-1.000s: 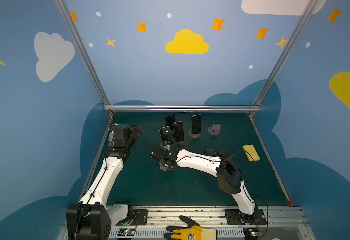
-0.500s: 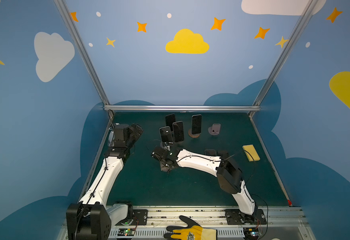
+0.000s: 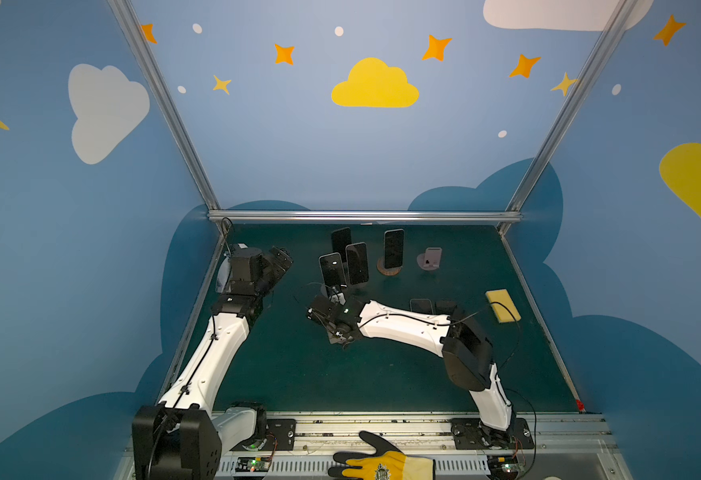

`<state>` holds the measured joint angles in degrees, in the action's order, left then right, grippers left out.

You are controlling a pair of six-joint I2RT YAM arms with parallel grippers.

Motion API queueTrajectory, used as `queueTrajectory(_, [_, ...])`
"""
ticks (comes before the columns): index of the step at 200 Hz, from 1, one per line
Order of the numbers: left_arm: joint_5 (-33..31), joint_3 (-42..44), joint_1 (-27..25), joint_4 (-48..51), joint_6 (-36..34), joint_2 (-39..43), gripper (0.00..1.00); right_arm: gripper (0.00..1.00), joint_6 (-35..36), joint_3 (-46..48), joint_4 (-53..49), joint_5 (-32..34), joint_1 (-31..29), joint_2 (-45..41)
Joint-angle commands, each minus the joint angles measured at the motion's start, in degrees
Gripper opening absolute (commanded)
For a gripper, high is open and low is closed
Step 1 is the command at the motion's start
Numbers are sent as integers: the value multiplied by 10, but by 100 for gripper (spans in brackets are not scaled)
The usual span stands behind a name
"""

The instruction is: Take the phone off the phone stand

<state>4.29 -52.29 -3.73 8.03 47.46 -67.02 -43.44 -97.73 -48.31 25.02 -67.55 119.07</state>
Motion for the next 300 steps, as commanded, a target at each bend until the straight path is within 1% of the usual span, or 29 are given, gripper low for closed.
queueTrajectory(1, [7,-11,-7,-9,-17,-7,100,52,-8,25,-5,13,-4,-40])
queueTrajectory(20, [4,-17,-17,-3,-32,-9,100,52,-14,30,-12,19,-4,-42])
queueTrajectory(38, [10,-15,-26,-11,-39,-8,100,53,3,54,28,9,-1,-55])
queueTrajectory(53, [16,-14,-33,-18,-46,-9,100,53,2,55,35,0,3,-55])
queueTrajectory(74, [21,-14,-42,-24,-54,-8,100,53,2,55,32,10,6,-61])
queueTrajectory(121, [36,-11,-47,-37,-57,-6,100,53,7,89,25,23,9,-116])
queueTrajectory(151, [53,-5,-49,-57,-59,-4,100,53,18,144,33,35,32,-171])
queueTrajectory(170, [59,5,-56,-73,-61,1,100,53,33,188,52,42,64,-212])
queueTrajectory(201, [63,13,-69,-90,-71,12,100,53,79,211,55,75,118,-260])
queueTrajectory(235, [65,11,-75,-91,-73,9,100,52,130,231,66,95,220,-310])
queueTrajectory(253, [67,11,-78,-90,-71,8,100,52,187,250,100,118,279,-333])
queueTrajectory(277, [70,12,-79,-92,-70,6,100,52,219,263,141,89,364,-346])
queueTrajectory(300, [72,12,-80,-94,-67,2,100,51,250,256,177,57,434,-333])
